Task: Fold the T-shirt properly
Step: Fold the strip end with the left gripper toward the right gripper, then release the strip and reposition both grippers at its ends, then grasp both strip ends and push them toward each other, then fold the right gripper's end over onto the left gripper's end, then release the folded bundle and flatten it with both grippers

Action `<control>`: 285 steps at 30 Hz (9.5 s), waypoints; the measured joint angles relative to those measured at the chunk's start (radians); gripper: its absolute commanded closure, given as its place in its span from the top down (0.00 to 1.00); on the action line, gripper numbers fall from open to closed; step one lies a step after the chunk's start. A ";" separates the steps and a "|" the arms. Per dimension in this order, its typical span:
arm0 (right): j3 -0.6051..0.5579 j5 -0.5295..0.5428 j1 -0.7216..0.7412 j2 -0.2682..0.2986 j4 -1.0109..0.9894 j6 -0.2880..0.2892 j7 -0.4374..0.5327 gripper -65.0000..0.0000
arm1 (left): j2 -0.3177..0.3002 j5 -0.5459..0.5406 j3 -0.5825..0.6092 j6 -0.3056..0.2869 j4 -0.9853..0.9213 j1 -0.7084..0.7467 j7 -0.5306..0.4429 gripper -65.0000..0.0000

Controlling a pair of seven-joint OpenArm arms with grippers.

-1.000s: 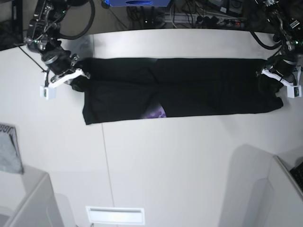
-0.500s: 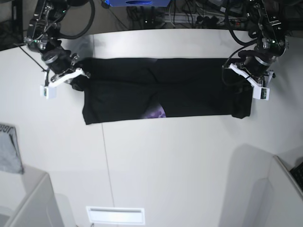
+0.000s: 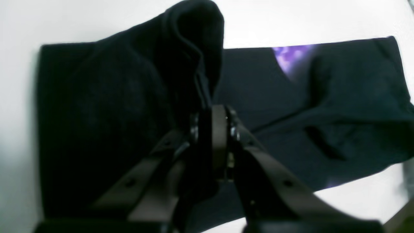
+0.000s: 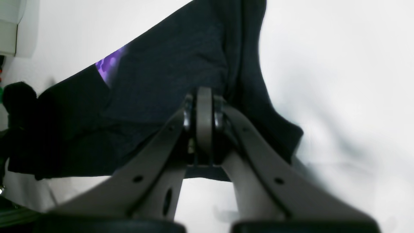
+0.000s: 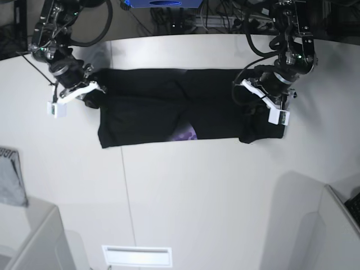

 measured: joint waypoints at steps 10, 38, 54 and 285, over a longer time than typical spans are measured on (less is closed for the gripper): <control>0.000 0.000 0.000 0.000 -0.001 0.000 0.000 0.00 | -0.001 -0.001 0.153 0.091 -0.001 -0.042 -0.001 0.00; 0.000 0.000 0.005 0.001 -0.029 0.000 0.000 0.00 | 0.016 -0.001 0.196 0.090 -0.037 -0.061 -0.002 0.00; 0.000 0.000 0.003 0.002 -0.029 0.000 0.000 0.00 | 0.015 -0.002 0.223 0.091 -0.052 -0.085 -0.005 0.84; -1.201 0.005 0.615 0.083 -0.161 -0.424 0.087 0.41 | -0.105 0.330 -0.288 -0.176 -0.159 0.096 -0.009 0.00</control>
